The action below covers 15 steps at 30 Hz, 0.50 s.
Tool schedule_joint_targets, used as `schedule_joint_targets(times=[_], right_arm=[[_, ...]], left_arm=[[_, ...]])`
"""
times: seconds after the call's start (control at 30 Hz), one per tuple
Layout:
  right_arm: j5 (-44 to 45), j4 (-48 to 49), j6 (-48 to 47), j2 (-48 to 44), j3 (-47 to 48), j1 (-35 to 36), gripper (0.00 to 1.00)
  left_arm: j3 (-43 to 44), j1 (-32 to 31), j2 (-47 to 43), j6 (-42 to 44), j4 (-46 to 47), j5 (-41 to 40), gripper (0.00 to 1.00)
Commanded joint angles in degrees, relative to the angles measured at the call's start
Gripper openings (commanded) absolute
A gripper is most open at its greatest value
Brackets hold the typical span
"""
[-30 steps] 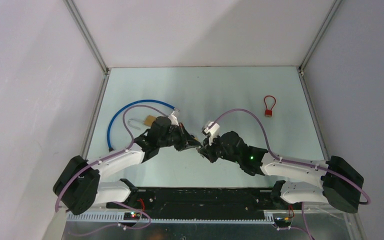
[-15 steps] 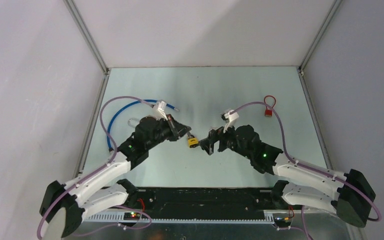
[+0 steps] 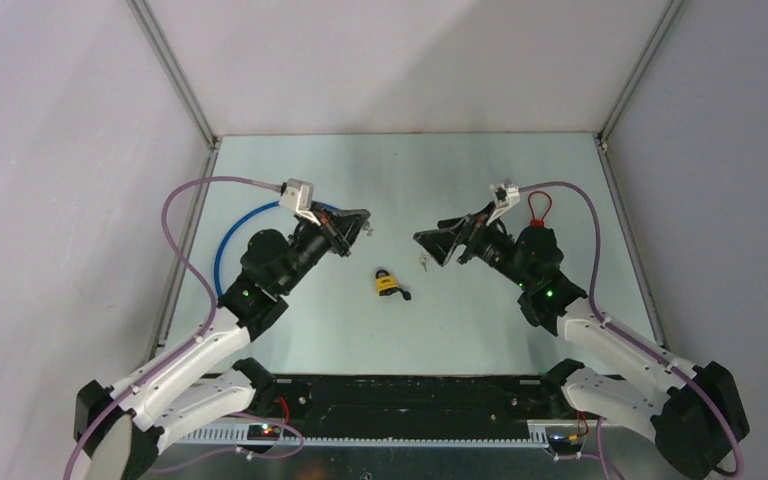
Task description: Unlock with the key
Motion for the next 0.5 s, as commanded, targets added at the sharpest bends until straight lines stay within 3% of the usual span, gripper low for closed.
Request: schedule_joint_targets(times=[0.0,0.2,0.47], right_arm=[[-12.40,15.38,5.96,1.91,2.10,-2.82,0.95],[-18.61,24.62,10.96,6.68,4.06,-2.90,0.79],[-22.98,28.86,11.45,8.34,6.93,-2.75,0.59]], left_arm=[[2.31,-0.06,1.05,1.39,9.60,3.59,0.00],[-2.27,-0.06,2.69,-7.37,28.06,9.97,0.00],[-3.86,-0.28,5.82,-13.63,40.07,15.01,0.00]])
